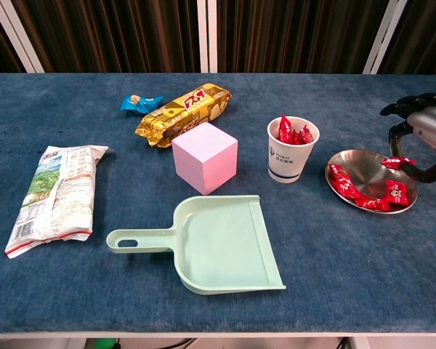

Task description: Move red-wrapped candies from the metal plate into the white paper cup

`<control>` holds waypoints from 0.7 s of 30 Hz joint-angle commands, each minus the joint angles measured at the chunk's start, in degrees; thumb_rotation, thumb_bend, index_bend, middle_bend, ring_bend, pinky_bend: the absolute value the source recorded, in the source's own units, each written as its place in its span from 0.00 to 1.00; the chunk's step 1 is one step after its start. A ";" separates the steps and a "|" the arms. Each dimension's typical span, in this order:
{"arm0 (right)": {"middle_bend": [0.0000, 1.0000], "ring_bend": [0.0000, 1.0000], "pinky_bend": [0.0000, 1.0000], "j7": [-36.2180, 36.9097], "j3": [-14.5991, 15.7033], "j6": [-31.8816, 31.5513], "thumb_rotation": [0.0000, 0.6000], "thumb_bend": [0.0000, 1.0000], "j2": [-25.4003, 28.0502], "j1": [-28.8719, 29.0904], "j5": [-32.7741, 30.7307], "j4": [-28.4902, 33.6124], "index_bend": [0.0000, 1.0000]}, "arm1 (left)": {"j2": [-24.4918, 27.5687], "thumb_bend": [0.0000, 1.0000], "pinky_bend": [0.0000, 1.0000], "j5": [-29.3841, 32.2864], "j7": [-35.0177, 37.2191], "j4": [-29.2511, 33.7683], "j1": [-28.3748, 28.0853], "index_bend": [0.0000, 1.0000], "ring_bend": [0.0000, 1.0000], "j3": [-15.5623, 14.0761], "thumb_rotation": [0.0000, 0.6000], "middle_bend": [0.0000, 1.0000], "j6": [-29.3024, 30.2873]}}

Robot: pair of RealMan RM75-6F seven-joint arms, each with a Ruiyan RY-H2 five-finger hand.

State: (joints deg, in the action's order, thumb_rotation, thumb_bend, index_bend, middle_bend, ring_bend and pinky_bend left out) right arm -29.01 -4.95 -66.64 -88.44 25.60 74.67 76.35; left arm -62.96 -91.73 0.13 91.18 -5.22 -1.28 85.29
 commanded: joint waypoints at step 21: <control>0.08 0.00 0.00 -5.56 -4.89 -1.01 1.00 0.48 -2.22 7.72 7.09 10.44 0.65 | 0.10 0.10 0.15 -0.38 0.45 -0.19 0.25 0.08 0.00 -0.08 1.00 0.03 0.62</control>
State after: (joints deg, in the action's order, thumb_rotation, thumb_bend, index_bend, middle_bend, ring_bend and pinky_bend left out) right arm -33.93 -9.41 -68.18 -89.97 32.75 82.33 87.35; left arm -62.87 -92.11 0.57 90.99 -4.97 -1.37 85.90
